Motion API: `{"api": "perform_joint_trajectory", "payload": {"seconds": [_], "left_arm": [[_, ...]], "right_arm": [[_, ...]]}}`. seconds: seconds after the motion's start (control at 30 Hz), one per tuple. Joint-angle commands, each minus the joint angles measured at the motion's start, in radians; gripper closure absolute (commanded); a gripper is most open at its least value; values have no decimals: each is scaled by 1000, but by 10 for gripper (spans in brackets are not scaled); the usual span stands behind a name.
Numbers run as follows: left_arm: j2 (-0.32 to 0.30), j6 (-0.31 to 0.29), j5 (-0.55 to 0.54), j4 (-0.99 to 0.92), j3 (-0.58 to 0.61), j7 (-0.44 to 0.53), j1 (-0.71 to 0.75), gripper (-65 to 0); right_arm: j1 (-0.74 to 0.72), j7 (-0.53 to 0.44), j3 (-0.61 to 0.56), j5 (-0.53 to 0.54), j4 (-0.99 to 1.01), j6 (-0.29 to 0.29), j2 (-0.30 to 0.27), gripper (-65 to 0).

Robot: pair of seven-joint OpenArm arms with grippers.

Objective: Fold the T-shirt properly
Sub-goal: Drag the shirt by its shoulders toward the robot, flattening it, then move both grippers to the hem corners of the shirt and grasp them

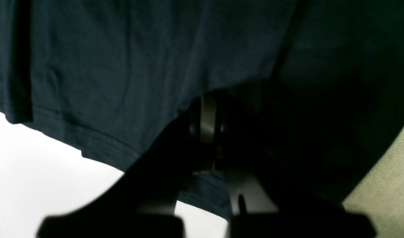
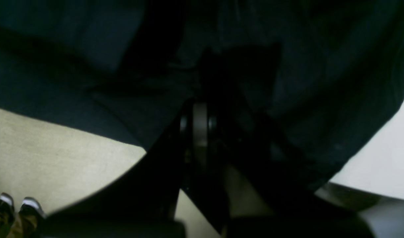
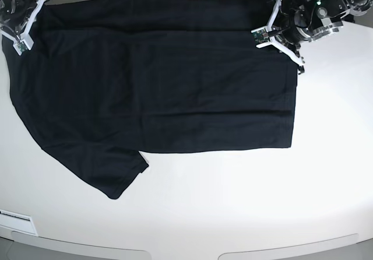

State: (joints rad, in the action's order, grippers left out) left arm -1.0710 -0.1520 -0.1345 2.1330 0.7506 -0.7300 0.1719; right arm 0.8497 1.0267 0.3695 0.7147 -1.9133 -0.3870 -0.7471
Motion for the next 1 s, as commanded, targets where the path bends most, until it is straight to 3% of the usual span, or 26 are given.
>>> {"api": "perform_joint_trajectory", "payload": {"seconds": [0.0, 0.1, 0.37, 0.5, 0.7, 0.83, 0.97], "left_arm": [[-29, 15, 25, 1, -3, -34, 2, 0], [-32, 15, 55, 1, -3, -34, 2, 0], [-32, 17, 56, 17, -3, -28, 2, 0], [-32, 81, 58, 32, -3, -28, 2, 0], [-32, 95, 138, 64, -3, -27, 2, 0], [-32, 181, 144, 107, -3, -34, 2, 0], [-40, 319, 244, 185, -13, -40, 2, 0]], "right_arm": [[10, 53, 8, -20, -3, 6, -11, 0], [33, 58, 8, -67, -3, 34, -11, 0], [36, 6, 19, -73, -28, 36, -13, 0], [36, 6, 56, -94, -84, 36, -13, 0], [36, -7, 158, -87, -207, 32, -13, 0], [36, -67, 202, -87, -267, 32, -13, 0], [36, -86, 208, -87, -298, 32, -12, 0]]}}
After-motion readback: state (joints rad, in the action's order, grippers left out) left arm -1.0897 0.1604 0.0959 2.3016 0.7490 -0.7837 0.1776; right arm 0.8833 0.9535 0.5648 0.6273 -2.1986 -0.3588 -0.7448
